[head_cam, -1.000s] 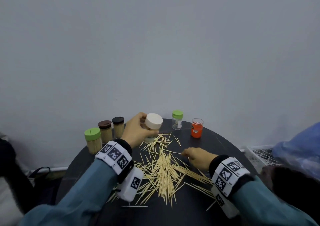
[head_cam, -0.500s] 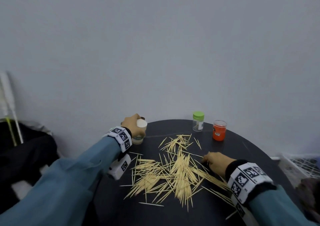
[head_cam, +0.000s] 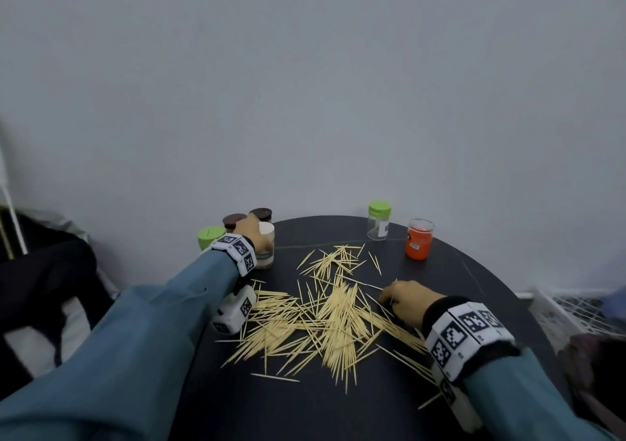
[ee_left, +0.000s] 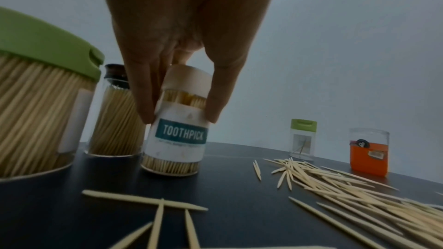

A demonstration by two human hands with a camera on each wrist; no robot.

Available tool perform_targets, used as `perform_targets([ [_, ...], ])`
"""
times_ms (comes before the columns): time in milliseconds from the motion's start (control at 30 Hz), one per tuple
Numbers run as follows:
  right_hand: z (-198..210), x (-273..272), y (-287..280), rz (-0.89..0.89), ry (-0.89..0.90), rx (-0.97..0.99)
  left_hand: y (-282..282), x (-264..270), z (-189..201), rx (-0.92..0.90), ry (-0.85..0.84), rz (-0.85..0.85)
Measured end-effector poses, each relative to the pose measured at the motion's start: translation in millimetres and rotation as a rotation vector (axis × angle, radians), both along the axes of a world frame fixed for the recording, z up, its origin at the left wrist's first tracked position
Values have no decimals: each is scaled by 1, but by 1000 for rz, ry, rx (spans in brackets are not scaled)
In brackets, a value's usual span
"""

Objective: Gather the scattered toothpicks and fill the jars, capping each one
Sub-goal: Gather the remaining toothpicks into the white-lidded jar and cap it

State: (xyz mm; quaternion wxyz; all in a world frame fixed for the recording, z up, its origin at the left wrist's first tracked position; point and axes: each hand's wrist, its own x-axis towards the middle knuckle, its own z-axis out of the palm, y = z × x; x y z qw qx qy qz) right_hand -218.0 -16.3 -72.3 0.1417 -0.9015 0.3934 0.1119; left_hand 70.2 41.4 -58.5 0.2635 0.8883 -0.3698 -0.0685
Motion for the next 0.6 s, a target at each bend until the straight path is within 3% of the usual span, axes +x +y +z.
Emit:
perform_targets([
  [400,3,0,4,-19,-12,5,-7,-21,11,-76,-208,-86],
  [600,5,0,6,-26,-7,20,-36,-63,23,-143,-170,-310],
])
